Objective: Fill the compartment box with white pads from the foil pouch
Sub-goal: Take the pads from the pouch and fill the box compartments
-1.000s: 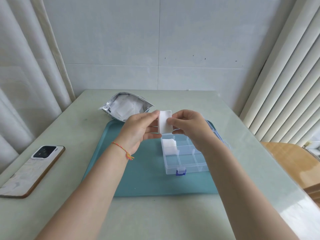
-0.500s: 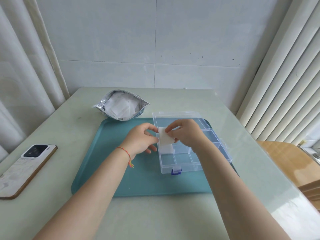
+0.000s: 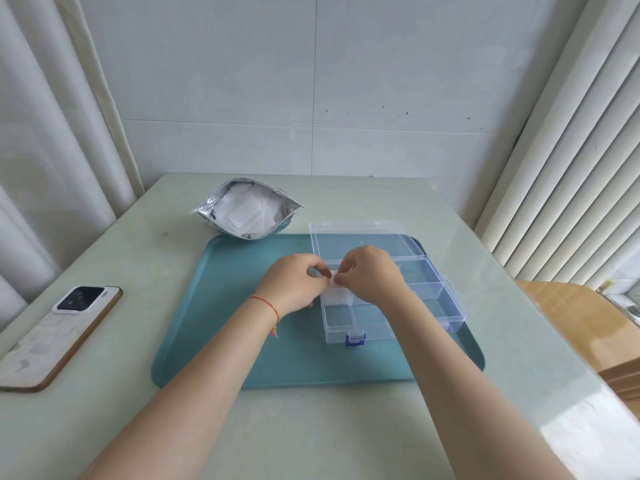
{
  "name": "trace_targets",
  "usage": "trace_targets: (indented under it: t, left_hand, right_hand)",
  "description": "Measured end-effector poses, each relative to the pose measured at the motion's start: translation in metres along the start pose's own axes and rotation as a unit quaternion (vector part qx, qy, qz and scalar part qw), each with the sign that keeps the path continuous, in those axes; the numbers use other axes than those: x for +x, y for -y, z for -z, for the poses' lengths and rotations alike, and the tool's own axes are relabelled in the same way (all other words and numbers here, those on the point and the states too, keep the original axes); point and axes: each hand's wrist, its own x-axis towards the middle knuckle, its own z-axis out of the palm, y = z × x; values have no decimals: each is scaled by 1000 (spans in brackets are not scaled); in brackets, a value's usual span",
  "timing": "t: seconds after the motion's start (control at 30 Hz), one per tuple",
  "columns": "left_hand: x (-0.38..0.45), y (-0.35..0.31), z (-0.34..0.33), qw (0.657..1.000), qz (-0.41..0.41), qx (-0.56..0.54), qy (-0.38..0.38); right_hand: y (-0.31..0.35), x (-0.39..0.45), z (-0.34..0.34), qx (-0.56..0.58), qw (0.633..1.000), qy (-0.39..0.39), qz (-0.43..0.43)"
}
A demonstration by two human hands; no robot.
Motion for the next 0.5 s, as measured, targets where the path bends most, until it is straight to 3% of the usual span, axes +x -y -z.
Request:
trace_targets:
  t: [0.17,0.23,0.4,0.5]
  left_hand:
    - [1,-2,5,996,-16,71,48]
    - [-1,-4,15,998,-24,53,34]
    - [0,13,56,977,-1,-37,-210]
    - [0,39,81,955,55,-22,-290]
  right_hand:
    - [-1,-1,13,-26,997,77,17]
    - [1,0,18,-28,998,55,33]
    - [33,2,25,52,993,-47,92]
    - [71,13,13,79,987,-60,129]
